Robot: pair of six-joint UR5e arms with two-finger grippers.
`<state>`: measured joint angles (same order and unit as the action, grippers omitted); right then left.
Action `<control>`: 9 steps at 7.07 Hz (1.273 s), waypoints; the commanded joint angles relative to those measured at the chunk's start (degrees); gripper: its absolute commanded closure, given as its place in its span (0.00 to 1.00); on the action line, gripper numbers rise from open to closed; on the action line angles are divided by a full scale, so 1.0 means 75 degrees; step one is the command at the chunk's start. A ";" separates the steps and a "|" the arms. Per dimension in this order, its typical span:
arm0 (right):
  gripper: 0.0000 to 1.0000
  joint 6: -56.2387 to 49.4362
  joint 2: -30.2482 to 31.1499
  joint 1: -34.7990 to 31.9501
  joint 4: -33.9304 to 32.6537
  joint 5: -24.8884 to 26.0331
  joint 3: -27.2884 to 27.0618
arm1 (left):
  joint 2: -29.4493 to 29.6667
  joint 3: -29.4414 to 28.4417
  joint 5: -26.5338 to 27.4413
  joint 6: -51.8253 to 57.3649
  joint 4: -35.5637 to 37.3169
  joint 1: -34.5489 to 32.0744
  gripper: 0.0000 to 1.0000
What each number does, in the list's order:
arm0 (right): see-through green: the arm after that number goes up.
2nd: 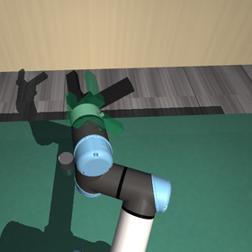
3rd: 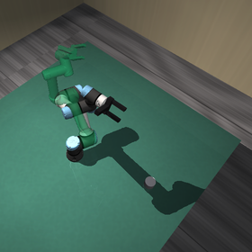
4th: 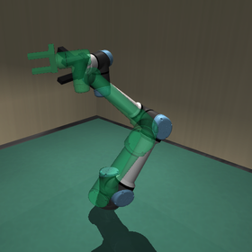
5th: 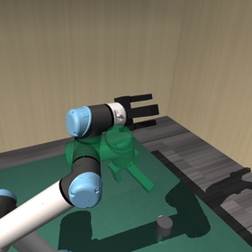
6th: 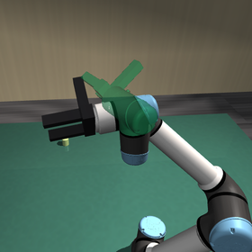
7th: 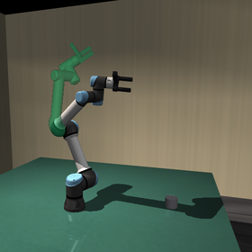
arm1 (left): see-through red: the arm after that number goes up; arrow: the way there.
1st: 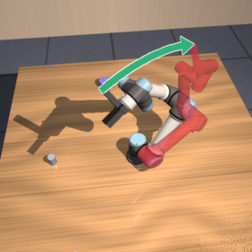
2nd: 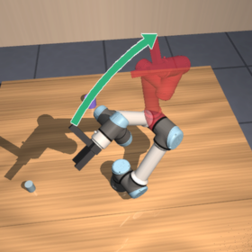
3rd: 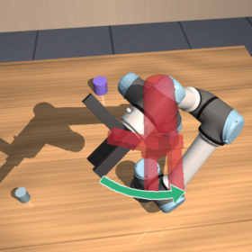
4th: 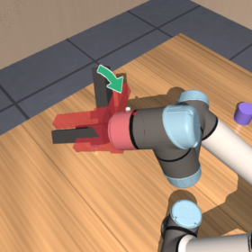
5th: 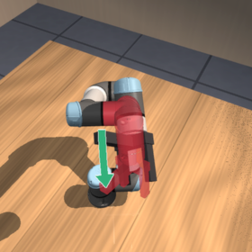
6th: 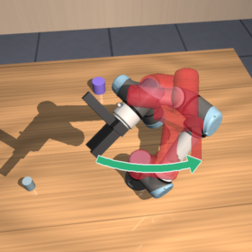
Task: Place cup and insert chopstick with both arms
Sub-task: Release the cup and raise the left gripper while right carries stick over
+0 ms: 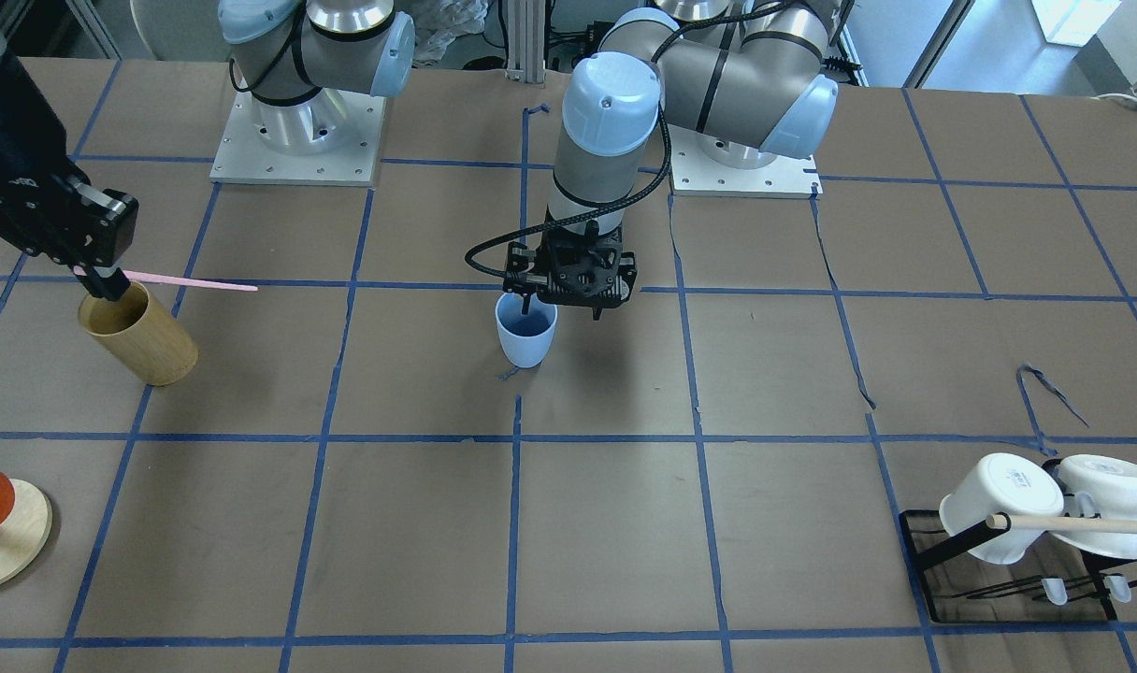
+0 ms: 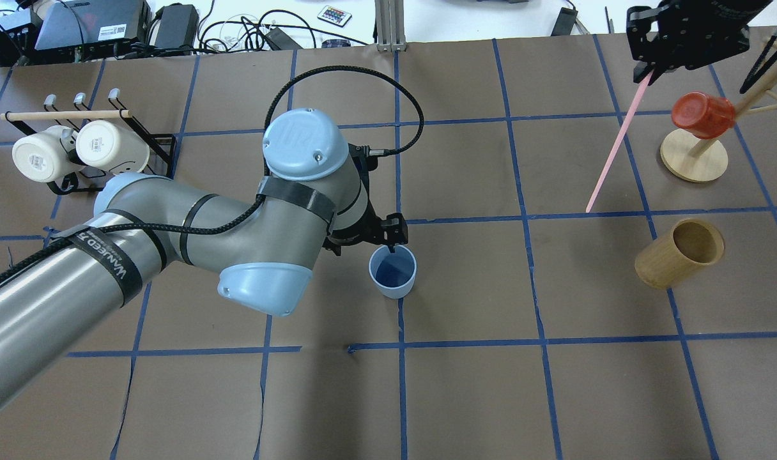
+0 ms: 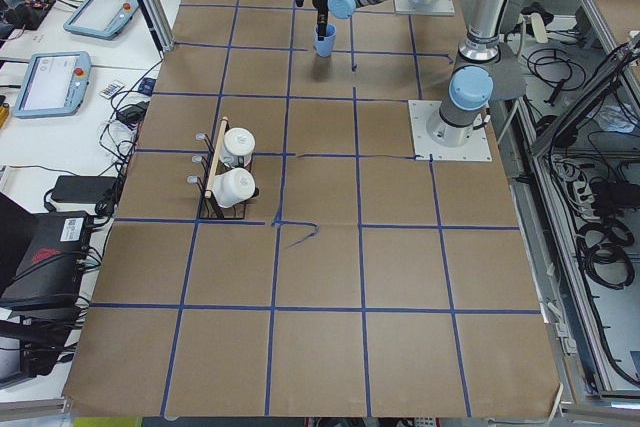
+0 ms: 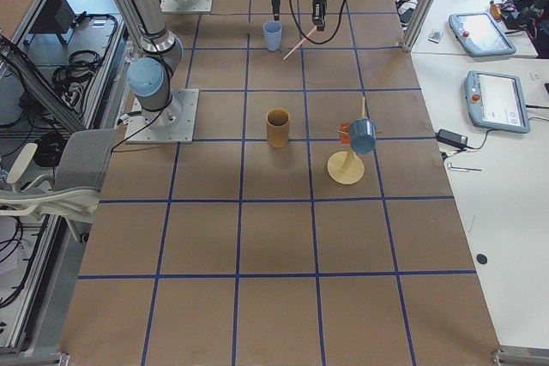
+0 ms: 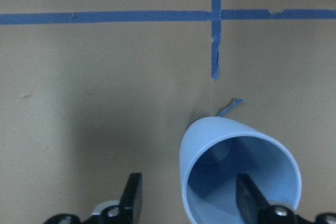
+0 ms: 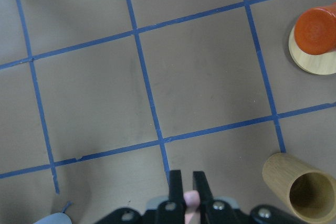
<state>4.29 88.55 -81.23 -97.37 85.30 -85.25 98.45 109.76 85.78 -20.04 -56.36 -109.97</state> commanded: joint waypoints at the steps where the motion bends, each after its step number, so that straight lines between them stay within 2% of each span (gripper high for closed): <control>1: 1.00 0.0714 -0.0006 -0.0942 -0.0664 0.0390 -0.0023 | -0.0363 -0.0826 0.0012 0.0569 -0.0894 0.0350 0.00; 3: 1.00 0.1929 -0.0088 -0.1915 -0.1090 0.0999 -0.0233 | -0.0808 -0.1553 0.0082 0.2393 -0.2347 0.1403 0.00; 4: 1.00 0.2446 -0.0088 -0.2314 -0.1114 0.1165 -0.0339 | -0.0915 -0.1916 0.0199 0.2589 -0.3258 0.1977 0.00; 6: 1.00 0.3397 -0.0216 -0.3297 -0.1626 0.1632 -0.0433 | -0.0975 -0.2294 0.0293 0.2637 -0.3513 0.2252 0.00; 7: 1.00 0.4027 -0.0461 -0.3964 -0.2013 0.2076 -0.0457 | -0.1044 -0.2469 0.0317 0.2626 -0.3536 0.2240 0.00; 8: 1.00 0.4799 -0.0707 -0.4411 -0.2550 0.2115 -0.0457 | -0.1126 -0.2737 0.0479 0.2626 -0.3977 0.2252 0.00; 9: 1.00 0.4946 -0.0802 -0.4660 -0.2683 0.2220 -0.0457 | -0.1127 -0.2937 0.0516 0.2626 -0.4133 0.2194 0.00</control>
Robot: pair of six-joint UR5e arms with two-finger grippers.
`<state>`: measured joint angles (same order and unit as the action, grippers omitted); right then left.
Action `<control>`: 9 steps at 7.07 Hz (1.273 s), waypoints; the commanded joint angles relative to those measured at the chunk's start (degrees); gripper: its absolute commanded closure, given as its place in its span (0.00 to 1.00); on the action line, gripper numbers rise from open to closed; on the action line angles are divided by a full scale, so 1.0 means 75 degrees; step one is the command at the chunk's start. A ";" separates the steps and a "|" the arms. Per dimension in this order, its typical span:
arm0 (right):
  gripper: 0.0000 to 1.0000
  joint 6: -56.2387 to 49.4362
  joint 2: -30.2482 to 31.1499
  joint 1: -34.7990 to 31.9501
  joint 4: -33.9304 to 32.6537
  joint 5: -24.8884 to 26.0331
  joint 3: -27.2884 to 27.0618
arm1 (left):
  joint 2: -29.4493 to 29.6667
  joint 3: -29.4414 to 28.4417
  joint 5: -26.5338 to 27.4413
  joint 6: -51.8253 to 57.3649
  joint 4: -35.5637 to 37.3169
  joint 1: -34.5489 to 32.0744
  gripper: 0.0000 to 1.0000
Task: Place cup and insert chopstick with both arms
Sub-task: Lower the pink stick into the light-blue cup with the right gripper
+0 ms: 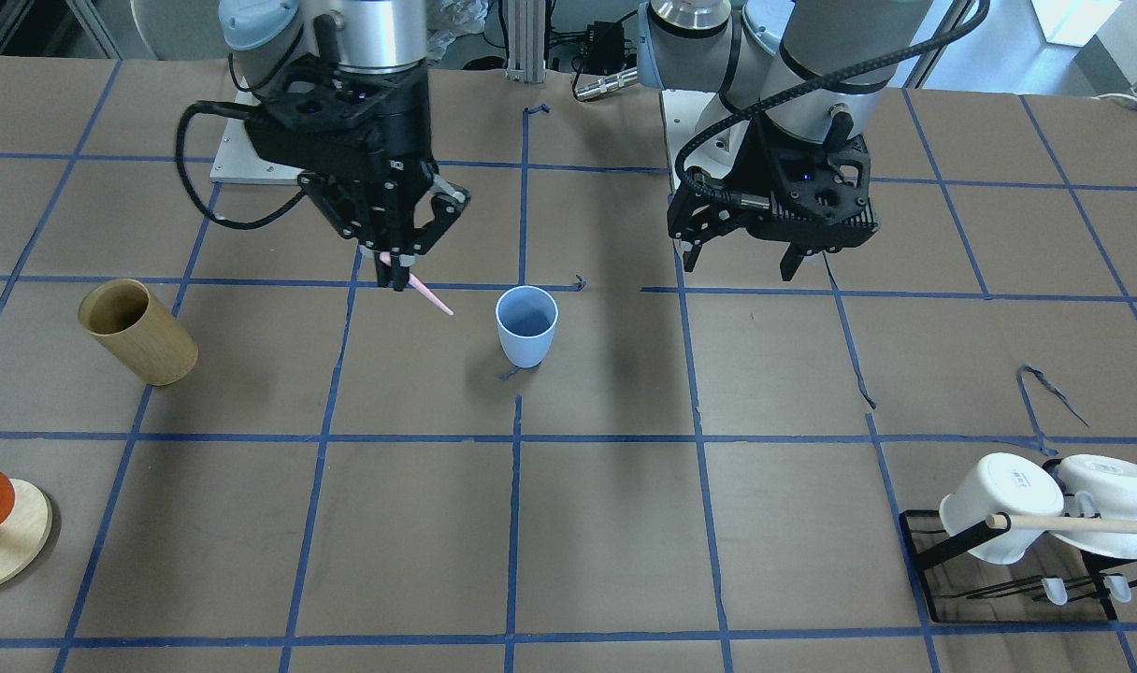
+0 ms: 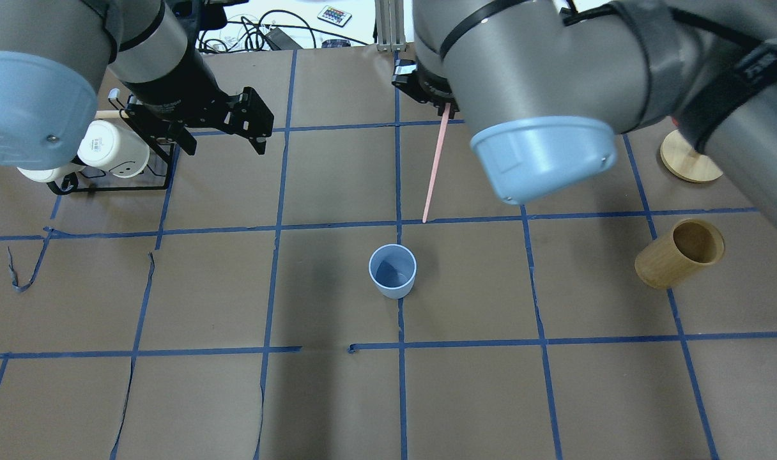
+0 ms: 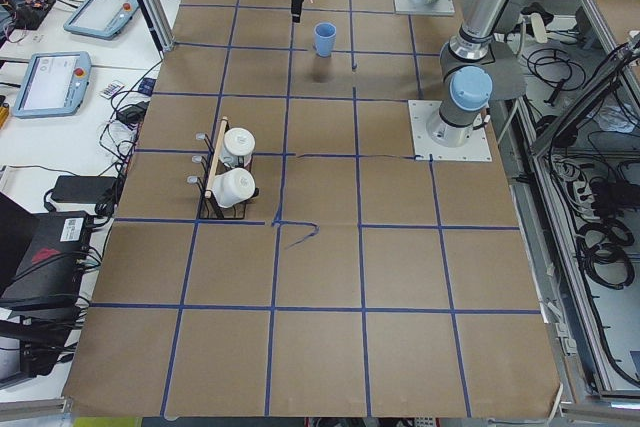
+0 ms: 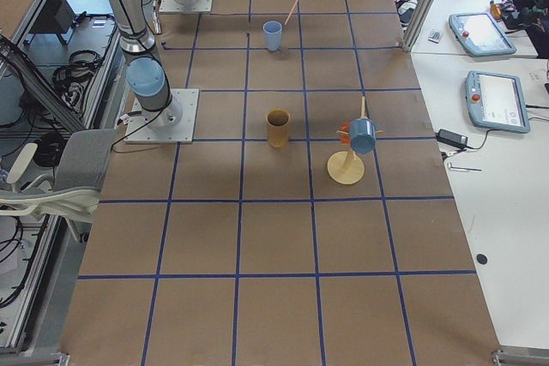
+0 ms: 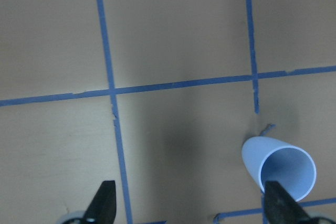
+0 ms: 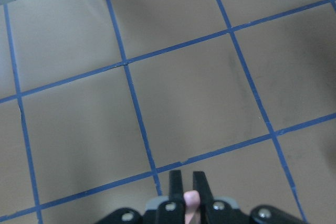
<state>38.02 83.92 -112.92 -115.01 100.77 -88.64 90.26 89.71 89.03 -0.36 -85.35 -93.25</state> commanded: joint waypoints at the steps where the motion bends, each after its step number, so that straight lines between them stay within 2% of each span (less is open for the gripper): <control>1: 1.00 0.0845 -0.0220 -0.0702 -0.0334 0.0309 -0.0017 | -0.0034 -0.0347 0.0071 0.0013 -0.0314 -0.0024 0.00; 3: 1.00 0.1024 -0.0233 -0.0892 -0.0345 0.0813 -0.0367 | -0.0046 -0.0348 0.0060 0.0013 -0.0315 -0.0024 0.00; 4: 1.00 0.1048 -0.0209 -0.0893 -0.0345 0.0872 -0.0543 | -0.0069 -0.0325 0.0060 0.0001 -0.0582 -0.0047 0.00; 9: 1.00 0.1505 -0.0232 -0.1104 -0.0322 0.0885 -0.0743 | -0.0268 -0.0313 -0.0011 -0.0022 -0.0701 -0.0047 0.00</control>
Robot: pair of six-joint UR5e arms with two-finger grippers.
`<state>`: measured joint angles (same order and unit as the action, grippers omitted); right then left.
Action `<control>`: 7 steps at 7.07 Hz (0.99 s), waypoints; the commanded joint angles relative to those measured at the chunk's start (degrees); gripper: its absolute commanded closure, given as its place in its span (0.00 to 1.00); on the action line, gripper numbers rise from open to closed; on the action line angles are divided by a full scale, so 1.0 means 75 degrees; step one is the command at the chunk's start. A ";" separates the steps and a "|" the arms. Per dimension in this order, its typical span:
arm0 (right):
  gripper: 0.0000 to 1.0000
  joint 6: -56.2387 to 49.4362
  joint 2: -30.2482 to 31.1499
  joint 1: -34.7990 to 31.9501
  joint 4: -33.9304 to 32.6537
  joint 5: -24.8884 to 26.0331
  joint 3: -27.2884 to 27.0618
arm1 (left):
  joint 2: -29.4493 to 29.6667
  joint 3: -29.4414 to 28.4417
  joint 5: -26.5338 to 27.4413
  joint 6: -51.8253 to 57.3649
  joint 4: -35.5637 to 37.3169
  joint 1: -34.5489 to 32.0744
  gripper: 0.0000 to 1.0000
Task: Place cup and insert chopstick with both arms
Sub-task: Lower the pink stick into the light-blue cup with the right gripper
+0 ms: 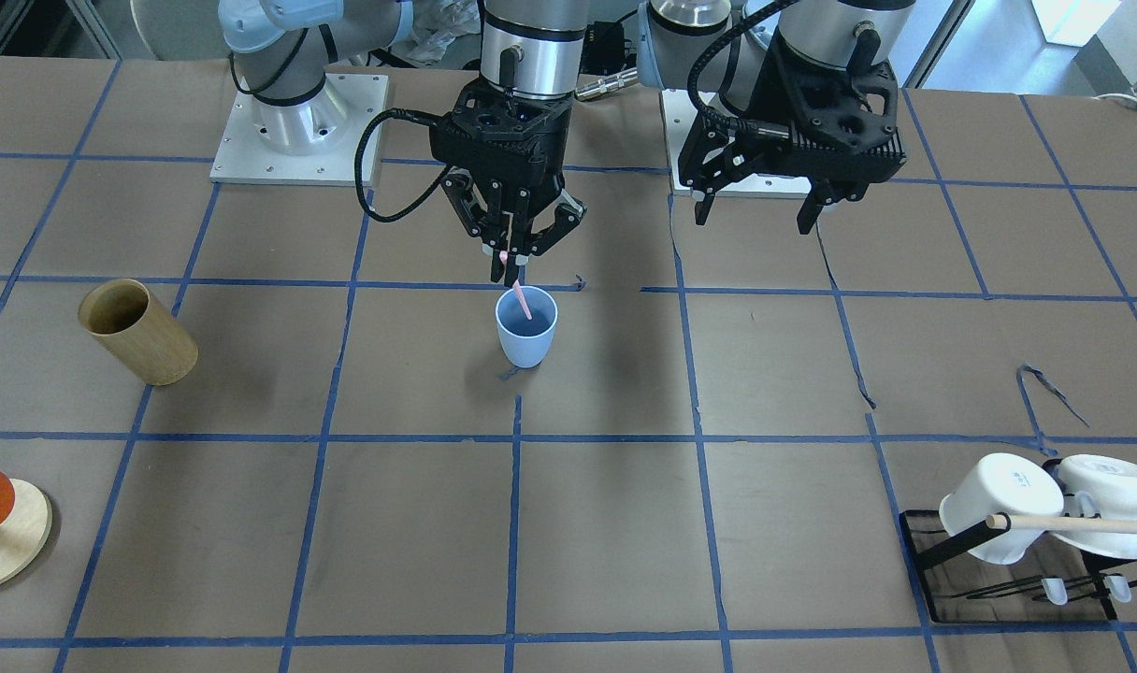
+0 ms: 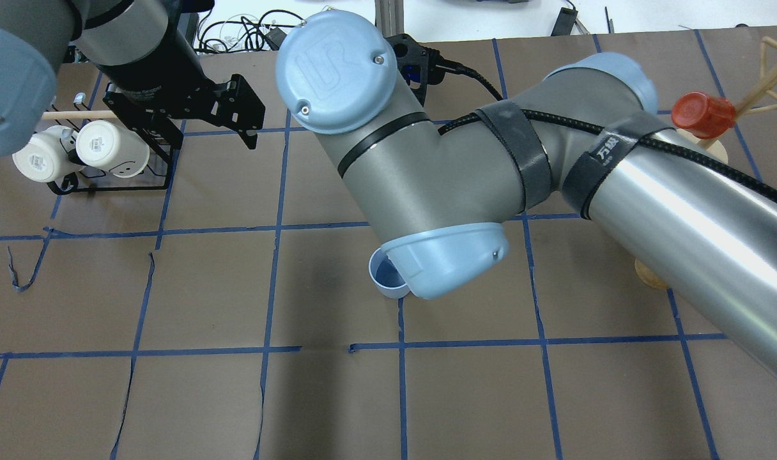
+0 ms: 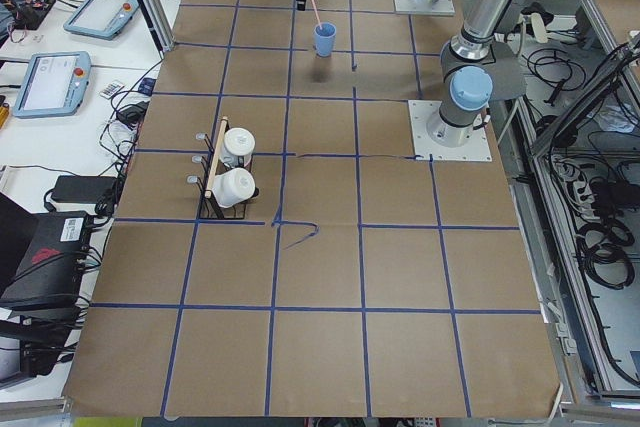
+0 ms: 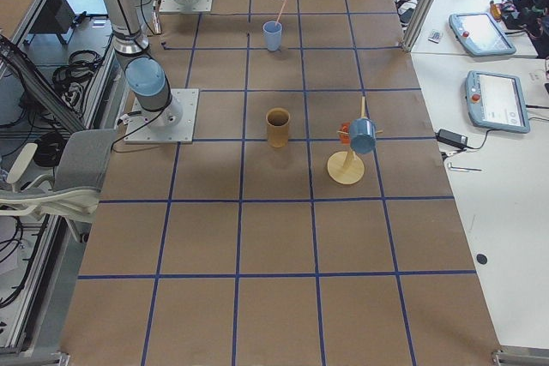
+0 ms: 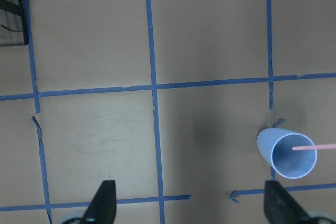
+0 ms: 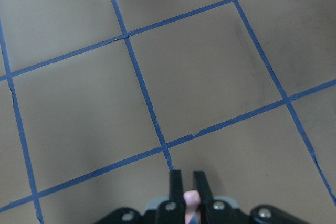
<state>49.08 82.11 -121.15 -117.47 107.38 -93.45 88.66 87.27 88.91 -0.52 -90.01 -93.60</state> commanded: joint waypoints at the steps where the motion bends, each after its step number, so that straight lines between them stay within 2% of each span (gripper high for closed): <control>1: 1.00 0.0030 0.0009 -0.0030 -0.0006 -0.0008 -0.0276 | -0.0055 0.0023 0.0005 -0.0001 -0.0081 0.0000 0.00; 2: 1.00 0.0041 -0.0003 -0.0088 -0.0029 0.0004 -0.0382 | -0.0055 0.0024 0.0028 -0.0001 -0.0104 0.0000 0.00; 3: 0.72 0.0030 -0.0015 -0.0088 -0.0029 -0.0008 -0.0383 | -0.0067 0.0024 0.0075 -0.0001 -0.0221 0.0011 0.00; 4: 0.01 0.0006 -0.0038 -0.0088 -0.0029 -0.0008 -0.0383 | -0.0067 0.0012 0.0064 -0.0001 -0.0233 0.0012 0.00; 7: 0.00 -0.0180 0.0090 0.0097 0.0029 -0.0102 -0.0197 | -0.0090 -0.0011 0.0052 0.0034 -0.0234 0.0139 0.00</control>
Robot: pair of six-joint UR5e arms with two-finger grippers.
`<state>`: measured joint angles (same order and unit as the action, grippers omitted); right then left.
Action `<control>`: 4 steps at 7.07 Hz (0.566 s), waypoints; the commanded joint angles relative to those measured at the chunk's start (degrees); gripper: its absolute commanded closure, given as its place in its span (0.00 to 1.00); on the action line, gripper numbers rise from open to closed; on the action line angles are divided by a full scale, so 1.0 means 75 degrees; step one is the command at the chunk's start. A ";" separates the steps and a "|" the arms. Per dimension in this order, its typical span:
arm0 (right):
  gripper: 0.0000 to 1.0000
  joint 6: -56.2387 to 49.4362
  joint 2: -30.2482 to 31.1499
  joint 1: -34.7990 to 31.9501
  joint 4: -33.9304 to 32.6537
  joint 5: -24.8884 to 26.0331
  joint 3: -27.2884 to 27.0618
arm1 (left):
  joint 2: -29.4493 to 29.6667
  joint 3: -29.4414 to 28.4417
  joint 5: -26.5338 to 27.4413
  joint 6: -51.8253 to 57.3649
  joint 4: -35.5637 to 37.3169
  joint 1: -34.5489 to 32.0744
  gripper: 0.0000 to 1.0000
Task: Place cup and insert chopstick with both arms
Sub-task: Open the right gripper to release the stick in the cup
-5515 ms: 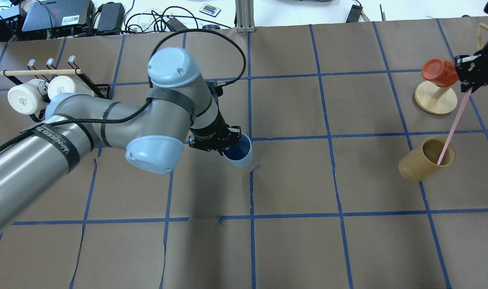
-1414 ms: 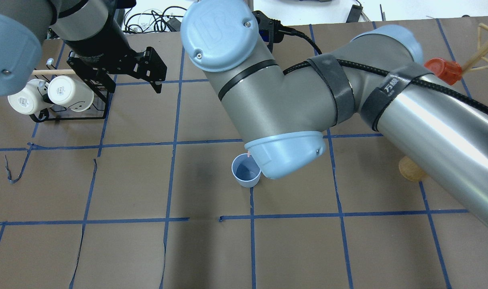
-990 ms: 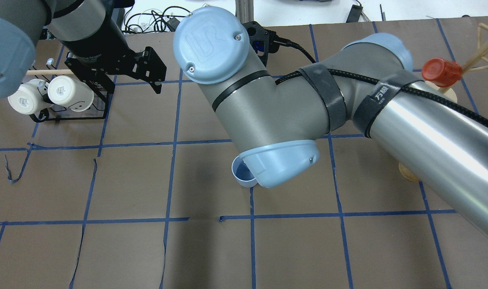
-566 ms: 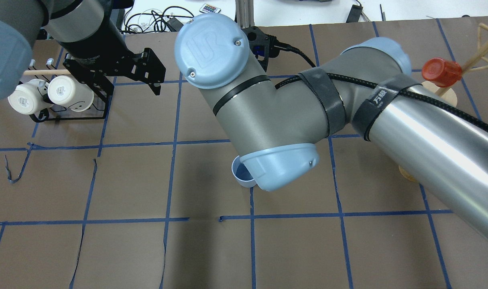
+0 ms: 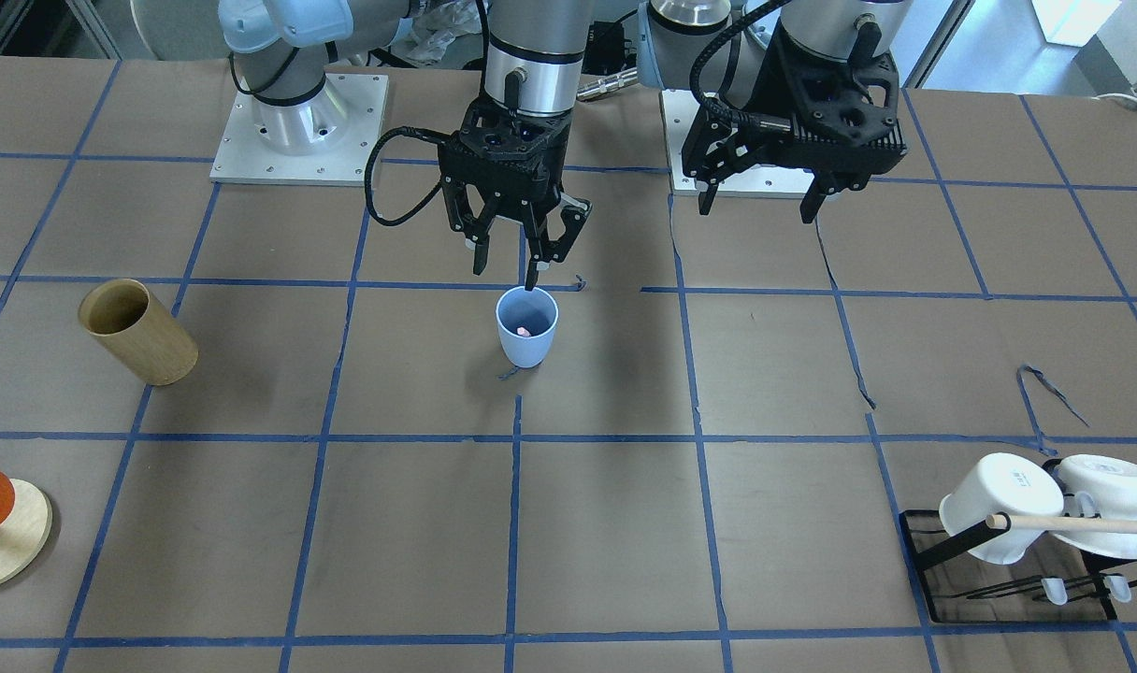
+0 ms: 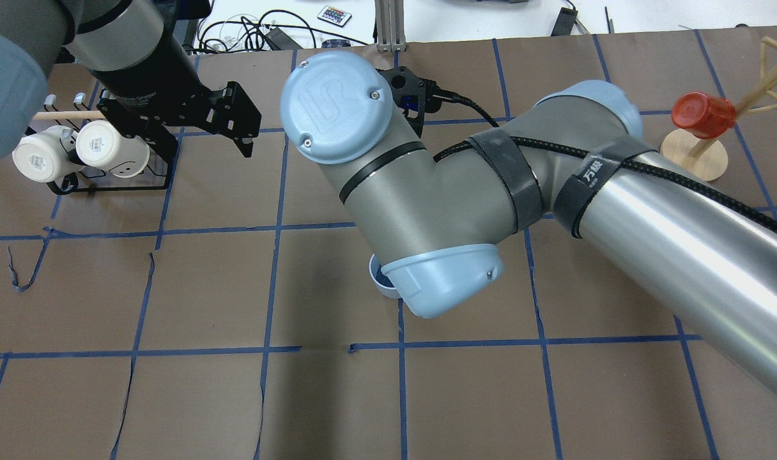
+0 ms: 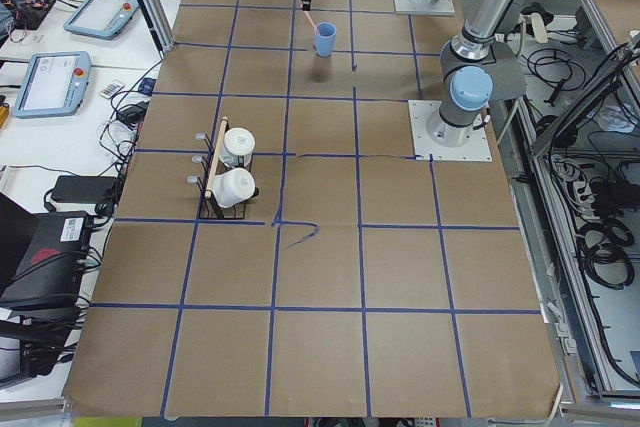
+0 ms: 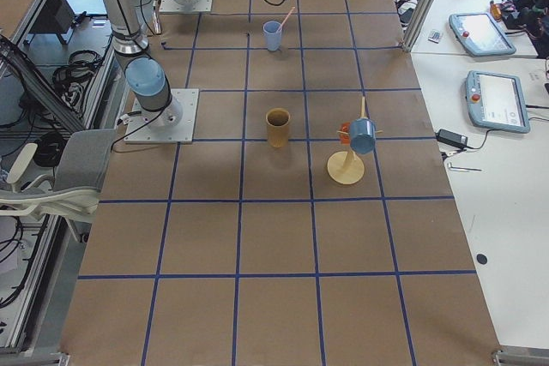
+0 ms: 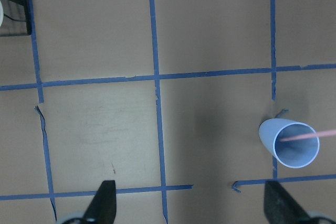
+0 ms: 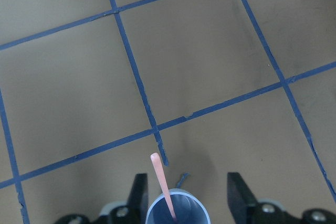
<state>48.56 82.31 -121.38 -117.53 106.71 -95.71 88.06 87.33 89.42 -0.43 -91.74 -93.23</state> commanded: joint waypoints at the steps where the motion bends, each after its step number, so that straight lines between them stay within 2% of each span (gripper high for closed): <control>1: 0.00 -0.0390 0.0122 0.0303 0.0177 -0.0047 0.0313 | 0.0000 -0.0042 -0.0052 0.0022 0.0010 0.0138 0.00; 3: 0.00 -0.1627 0.0250 0.1376 0.0830 -0.0782 0.0677 | 0.0012 -0.0030 -0.0087 0.0033 0.0010 0.0173 0.00; 4: 0.00 -0.2888 0.0298 0.1928 0.1205 -0.0798 0.0748 | 0.0012 -0.0042 -0.0076 0.0033 0.0021 0.0197 0.00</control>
<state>36.14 84.02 -111.86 -111.73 101.96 -91.04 88.12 87.07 88.88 -0.21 -91.65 -91.95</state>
